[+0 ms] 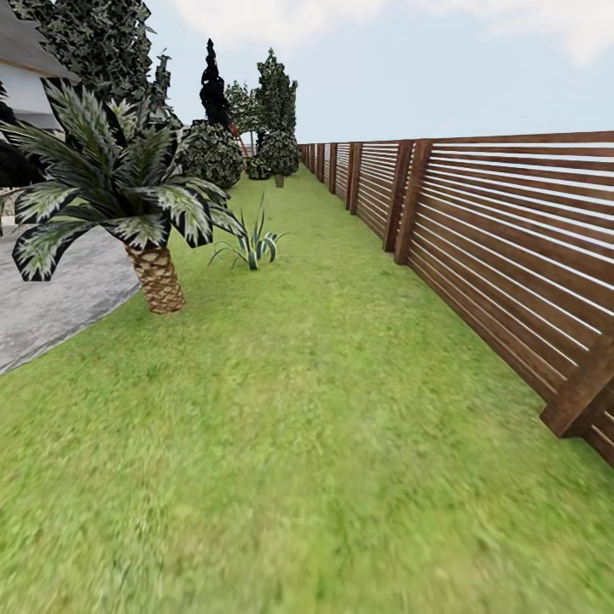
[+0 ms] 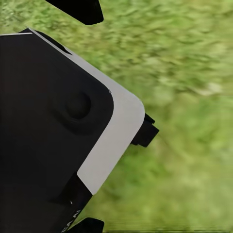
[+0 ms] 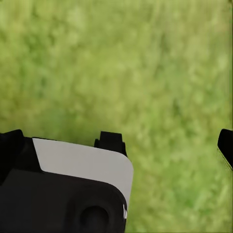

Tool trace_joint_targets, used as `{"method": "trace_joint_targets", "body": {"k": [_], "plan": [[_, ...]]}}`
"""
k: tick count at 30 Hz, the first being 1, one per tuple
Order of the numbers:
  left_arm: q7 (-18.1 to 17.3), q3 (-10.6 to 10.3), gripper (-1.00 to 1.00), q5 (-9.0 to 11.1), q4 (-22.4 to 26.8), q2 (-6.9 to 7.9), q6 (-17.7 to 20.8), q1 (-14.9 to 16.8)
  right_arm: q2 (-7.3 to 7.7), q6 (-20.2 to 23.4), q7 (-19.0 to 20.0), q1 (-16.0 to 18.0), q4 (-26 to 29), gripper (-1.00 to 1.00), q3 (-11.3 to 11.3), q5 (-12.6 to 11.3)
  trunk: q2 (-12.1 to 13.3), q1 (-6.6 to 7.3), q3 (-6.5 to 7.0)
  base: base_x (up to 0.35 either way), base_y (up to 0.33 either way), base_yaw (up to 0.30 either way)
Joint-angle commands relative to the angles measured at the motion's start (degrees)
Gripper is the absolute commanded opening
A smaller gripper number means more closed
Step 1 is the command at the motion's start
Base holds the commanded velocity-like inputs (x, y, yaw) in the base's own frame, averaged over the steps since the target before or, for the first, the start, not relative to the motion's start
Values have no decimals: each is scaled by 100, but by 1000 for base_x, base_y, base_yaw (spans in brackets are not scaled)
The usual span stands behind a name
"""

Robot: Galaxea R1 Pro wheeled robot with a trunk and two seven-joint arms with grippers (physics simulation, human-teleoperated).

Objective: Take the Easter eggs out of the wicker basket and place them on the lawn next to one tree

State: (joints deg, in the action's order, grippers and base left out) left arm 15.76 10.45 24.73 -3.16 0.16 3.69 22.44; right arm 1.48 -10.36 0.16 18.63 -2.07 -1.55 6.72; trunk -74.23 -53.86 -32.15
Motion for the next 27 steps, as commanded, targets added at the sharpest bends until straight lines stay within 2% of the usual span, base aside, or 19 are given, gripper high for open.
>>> {"method": "trace_joint_targets", "body": {"k": [1,27], "plan": [[17,45,100,-37,-7,1,9,6,1,-36,2,9,-22,100,-12,31,-3,-3,-5,316,0,0],[17,44,100,-38,-9,1,9,6,1,-36,2,9,-22,100,-12,31,-3,-3,-5,317,0,0]]}}
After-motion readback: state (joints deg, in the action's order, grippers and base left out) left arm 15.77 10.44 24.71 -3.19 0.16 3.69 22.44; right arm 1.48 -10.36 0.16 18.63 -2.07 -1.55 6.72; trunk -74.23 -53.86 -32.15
